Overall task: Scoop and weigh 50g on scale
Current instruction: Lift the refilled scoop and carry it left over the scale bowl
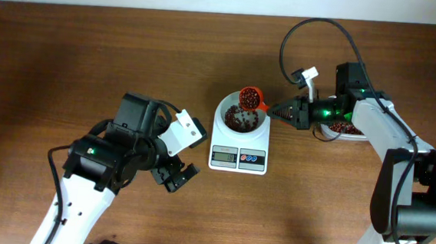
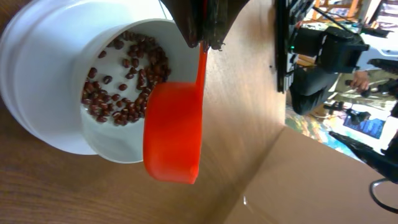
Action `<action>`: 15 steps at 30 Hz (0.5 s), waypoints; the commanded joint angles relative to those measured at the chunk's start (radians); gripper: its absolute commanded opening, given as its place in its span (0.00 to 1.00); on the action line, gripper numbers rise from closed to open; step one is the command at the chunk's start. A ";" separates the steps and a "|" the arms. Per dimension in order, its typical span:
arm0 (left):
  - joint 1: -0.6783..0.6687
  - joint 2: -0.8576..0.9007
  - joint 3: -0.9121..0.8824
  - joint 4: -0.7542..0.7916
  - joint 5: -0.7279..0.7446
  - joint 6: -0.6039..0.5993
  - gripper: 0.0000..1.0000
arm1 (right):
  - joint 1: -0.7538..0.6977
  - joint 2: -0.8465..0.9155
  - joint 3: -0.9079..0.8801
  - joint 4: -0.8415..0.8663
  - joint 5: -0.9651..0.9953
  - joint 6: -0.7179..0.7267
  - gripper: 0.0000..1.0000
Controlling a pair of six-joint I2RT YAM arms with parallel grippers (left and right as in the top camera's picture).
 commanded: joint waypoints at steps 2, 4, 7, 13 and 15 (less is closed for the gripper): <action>0.004 -0.010 0.013 0.002 0.014 0.017 0.99 | 0.002 0.008 -0.003 0.013 0.056 -0.043 0.04; 0.004 -0.010 0.013 0.001 0.014 0.017 0.99 | 0.002 0.008 -0.003 0.014 0.056 -0.093 0.04; 0.004 -0.010 0.013 0.001 0.014 0.017 0.99 | 0.002 0.008 -0.003 0.014 0.053 -0.182 0.04; 0.004 -0.010 0.013 0.001 0.014 0.017 0.99 | 0.002 0.008 -0.003 0.018 0.052 -0.308 0.04; 0.004 -0.010 0.013 0.001 0.014 0.017 0.99 | 0.002 0.008 -0.003 0.018 0.052 -0.308 0.04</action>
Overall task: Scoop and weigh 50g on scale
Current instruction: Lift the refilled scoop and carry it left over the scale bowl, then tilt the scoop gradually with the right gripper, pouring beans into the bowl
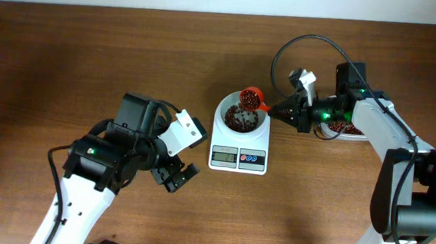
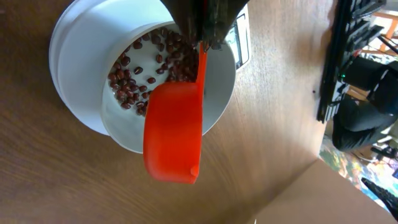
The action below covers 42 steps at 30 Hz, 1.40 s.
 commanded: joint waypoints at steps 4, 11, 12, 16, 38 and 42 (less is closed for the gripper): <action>0.004 -0.010 0.013 0.001 0.014 0.017 0.99 | 0.002 0.008 -0.003 0.012 -0.007 -0.040 0.04; 0.004 -0.010 0.013 0.002 0.014 0.017 0.99 | 0.002 0.008 -0.003 0.035 -0.006 -0.040 0.04; 0.004 -0.010 0.013 0.001 0.014 0.017 0.99 | 0.002 0.008 -0.003 0.049 -0.003 -0.039 0.04; 0.004 -0.010 0.013 0.002 0.014 0.017 0.99 | 0.002 0.008 -0.003 0.068 0.027 -0.038 0.04; 0.004 -0.010 0.013 0.001 0.014 0.017 0.99 | 0.007 0.009 -0.003 -0.011 -0.084 -0.166 0.04; 0.004 -0.010 0.013 0.001 0.014 0.017 0.99 | 0.007 0.008 -0.003 0.005 -0.058 -0.100 0.04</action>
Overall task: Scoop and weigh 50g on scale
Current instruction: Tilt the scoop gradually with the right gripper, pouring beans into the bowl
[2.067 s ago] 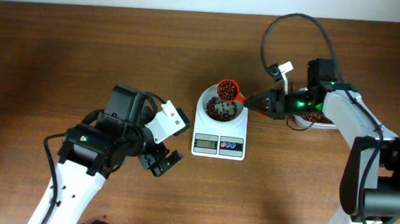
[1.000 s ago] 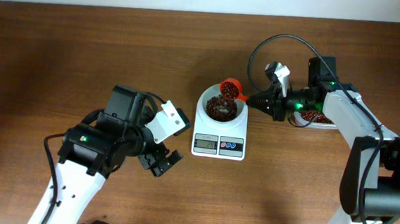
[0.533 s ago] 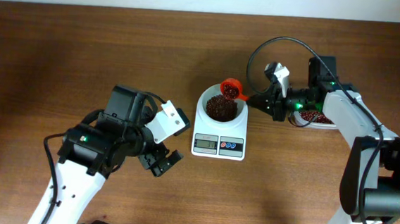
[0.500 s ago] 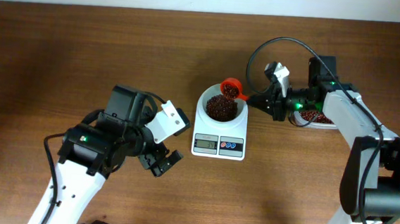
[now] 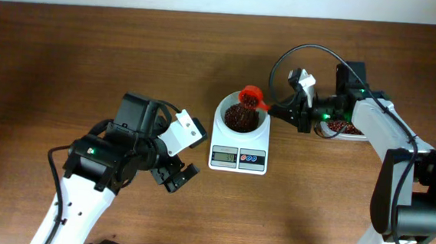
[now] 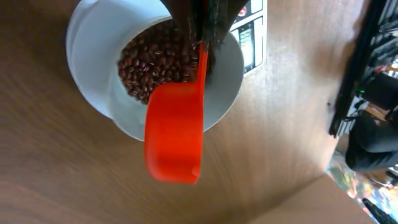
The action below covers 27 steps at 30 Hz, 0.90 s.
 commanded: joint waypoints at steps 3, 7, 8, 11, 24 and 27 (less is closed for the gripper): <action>0.004 -0.010 0.013 0.001 0.014 0.017 0.99 | 0.006 0.008 -0.003 0.026 0.050 0.052 0.04; 0.004 -0.010 0.013 0.001 0.014 0.017 0.99 | 0.006 0.008 -0.003 0.010 -0.076 -0.024 0.04; 0.004 -0.010 0.013 0.001 0.014 0.017 0.99 | 0.006 0.008 -0.003 0.017 -0.051 -0.024 0.04; 0.004 -0.010 0.013 0.001 0.014 0.017 0.99 | 0.006 0.008 -0.003 0.013 -0.053 -0.012 0.04; 0.004 -0.010 0.013 0.001 0.014 0.017 0.99 | 0.006 0.009 -0.003 -0.002 -0.013 0.025 0.04; 0.004 -0.010 0.013 0.002 0.014 0.017 0.99 | 0.006 0.008 -0.003 -0.006 -0.096 -0.041 0.04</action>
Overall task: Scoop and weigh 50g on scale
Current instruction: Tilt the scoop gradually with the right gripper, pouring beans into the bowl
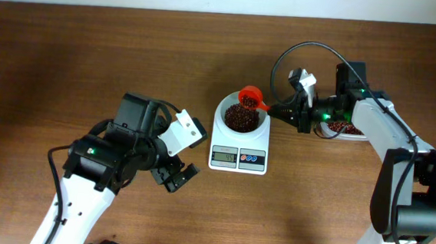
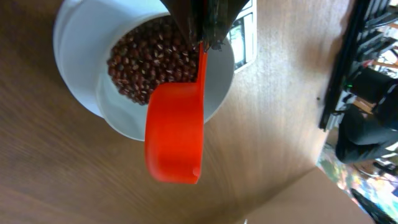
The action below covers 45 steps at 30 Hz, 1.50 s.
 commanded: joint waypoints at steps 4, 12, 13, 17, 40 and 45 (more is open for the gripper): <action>0.004 -0.010 0.013 0.001 0.014 0.017 0.99 | 0.006 0.008 -0.003 0.056 -0.024 0.042 0.04; 0.004 -0.010 0.013 0.001 0.014 0.017 0.99 | 0.006 0.008 -0.003 0.058 0.074 0.069 0.04; 0.004 -0.010 0.013 0.002 0.014 0.017 0.99 | 0.006 0.008 -0.003 0.044 -0.009 0.026 0.04; 0.004 -0.010 0.013 0.001 0.014 0.017 0.99 | 0.006 0.008 -0.003 0.055 -0.011 0.017 0.04; 0.004 -0.010 0.013 0.001 0.014 0.017 0.99 | 0.014 0.008 -0.003 0.087 -0.127 0.008 0.04; 0.004 -0.010 0.013 0.001 0.014 0.017 0.99 | 0.026 0.009 -0.003 0.082 -0.119 -0.023 0.04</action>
